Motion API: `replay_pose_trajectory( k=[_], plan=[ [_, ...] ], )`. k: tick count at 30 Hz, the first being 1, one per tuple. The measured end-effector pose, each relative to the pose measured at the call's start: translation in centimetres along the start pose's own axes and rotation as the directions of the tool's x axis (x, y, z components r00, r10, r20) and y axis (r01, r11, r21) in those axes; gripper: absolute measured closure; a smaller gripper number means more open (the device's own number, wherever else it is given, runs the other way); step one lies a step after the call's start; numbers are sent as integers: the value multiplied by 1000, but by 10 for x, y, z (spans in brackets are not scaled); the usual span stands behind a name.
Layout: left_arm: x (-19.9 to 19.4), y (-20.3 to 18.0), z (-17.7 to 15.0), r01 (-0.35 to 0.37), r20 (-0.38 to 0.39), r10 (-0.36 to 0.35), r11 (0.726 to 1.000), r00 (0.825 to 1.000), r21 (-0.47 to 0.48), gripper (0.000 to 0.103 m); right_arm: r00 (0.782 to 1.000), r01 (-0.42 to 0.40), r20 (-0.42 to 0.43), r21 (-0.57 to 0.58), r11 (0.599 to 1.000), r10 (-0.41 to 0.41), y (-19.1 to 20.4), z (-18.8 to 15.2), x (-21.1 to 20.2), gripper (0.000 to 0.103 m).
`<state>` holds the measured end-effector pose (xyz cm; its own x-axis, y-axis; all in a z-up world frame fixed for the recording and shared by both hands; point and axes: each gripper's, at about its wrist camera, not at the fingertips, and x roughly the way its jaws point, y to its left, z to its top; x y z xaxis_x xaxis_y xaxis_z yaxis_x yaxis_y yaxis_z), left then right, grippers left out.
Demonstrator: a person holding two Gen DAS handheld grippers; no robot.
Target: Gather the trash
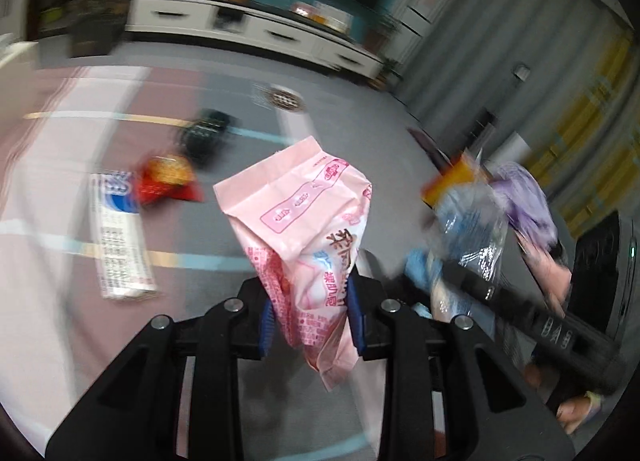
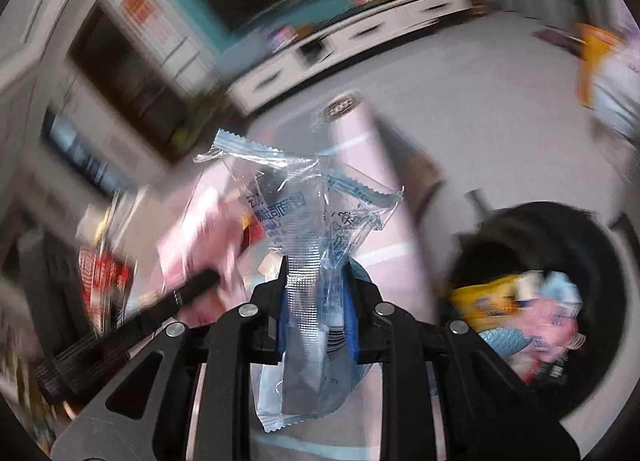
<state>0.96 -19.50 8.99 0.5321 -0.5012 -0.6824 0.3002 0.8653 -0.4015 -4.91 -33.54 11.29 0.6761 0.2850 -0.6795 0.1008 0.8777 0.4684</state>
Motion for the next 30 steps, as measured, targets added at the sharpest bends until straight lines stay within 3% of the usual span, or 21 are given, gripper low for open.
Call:
replay_pose_trajectory(
  k=[5, 9, 10, 14, 19, 22, 25, 30],
  plan=[
    [-29, 57, 1, -111, 41, 115, 991, 993, -75, 72, 977, -34, -214, -127, 991, 7, 58, -21, 78, 79],
    [-41, 91, -9, -164, 20, 168, 978, 986, -126, 72, 946, -40, -325, -161, 986, -14, 73, -35, 122, 78],
    [-42, 96, -11, -171, 16, 174, 976, 985, -135, 72, 942, -42, -336, -162, 986, -15, 75, -37, 127, 73],
    [-49, 112, -16, -191, 11, 195, 968, 981, -165, 72, 948, -30, -316, -230, 973, -46, 84, -43, 128, 50],
    [-56, 120, -18, -197, 15, 203, 964, 979, -178, 72, 965, -82, -262, -197, 977, 28, 84, -32, 108, 39],
    [-56, 123, -19, -191, 11, 196, 965, 980, -180, 72, 969, -105, -242, -187, 977, 57, 86, -25, 105, 38],
    [-56, 123, -21, -186, 8, 190, 966, 982, -179, 71, 959, -146, -268, -175, 974, 96, 93, -25, 110, 38],
    [-57, 125, -22, -186, 3, 189, 965, 982, -183, 71, 946, -99, -324, -217, 971, 24, 102, -40, 133, 41]
  ],
)
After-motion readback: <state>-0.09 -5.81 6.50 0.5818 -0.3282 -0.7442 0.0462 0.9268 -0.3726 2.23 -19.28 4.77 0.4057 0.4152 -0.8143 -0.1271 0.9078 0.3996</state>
